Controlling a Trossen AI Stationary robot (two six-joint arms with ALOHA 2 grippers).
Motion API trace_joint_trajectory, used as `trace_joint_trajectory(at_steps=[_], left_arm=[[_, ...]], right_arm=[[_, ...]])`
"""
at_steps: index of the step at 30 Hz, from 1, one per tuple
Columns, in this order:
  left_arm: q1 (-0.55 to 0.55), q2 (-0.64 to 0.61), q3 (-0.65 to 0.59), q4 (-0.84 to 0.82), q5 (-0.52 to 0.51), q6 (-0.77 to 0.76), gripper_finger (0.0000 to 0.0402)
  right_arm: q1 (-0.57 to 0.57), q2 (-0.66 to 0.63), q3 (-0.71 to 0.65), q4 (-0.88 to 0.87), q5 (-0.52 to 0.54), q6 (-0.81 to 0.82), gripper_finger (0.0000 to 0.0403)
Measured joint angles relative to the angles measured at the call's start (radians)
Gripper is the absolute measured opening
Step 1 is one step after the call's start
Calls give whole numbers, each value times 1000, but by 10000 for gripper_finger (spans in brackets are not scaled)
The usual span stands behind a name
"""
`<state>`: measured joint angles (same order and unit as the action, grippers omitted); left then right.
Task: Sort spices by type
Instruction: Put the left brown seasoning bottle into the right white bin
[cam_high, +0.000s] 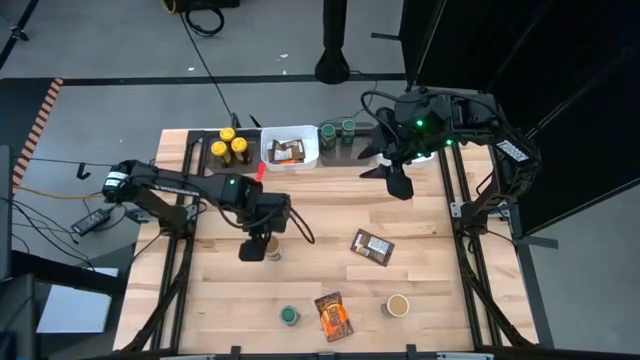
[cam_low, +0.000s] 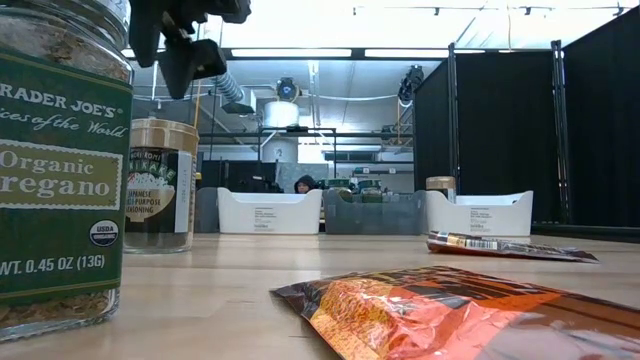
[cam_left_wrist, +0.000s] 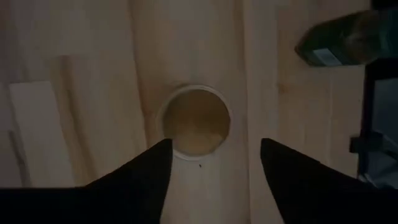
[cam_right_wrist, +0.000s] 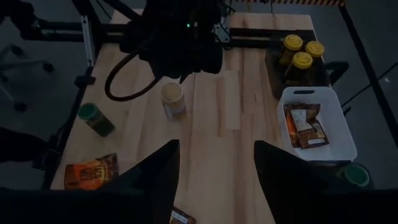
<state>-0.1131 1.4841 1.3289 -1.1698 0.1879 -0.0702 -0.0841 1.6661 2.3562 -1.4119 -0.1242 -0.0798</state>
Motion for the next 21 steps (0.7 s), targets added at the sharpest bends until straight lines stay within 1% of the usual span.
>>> trace_joint_trajectory(at_steps=[3, 5, 8, 10, 13, 16, 21], left_arm=[[0, 2, 0, -1, -82, -70, 266], [0, 5, 0, 1, -90, -119, 268], [1, 7, 0, 14, -116, -117, 269], [0, 11, 0, 19, -106, -144, 269], [-14, 10, 0, 26, -101, -137, 269], [-32, 11, 0, 26, -118, -93, 269], [-72, 30, 0, 27, -190, -45, 269]], right_arm=[[0, 0, 0, 1, 0, -2, 215], [0, 0, 0, 0, 0, -2, 215], [0, 0, 0, 0, 0, -2, 215], [0, 0, 0, 0, 0, -2, 215], [0, 0, 0, 0, 0, -2, 215], [0, 0, 0, 1, 0, -2, 215], [0, 0, 0, 1, 0, 6, 215]])
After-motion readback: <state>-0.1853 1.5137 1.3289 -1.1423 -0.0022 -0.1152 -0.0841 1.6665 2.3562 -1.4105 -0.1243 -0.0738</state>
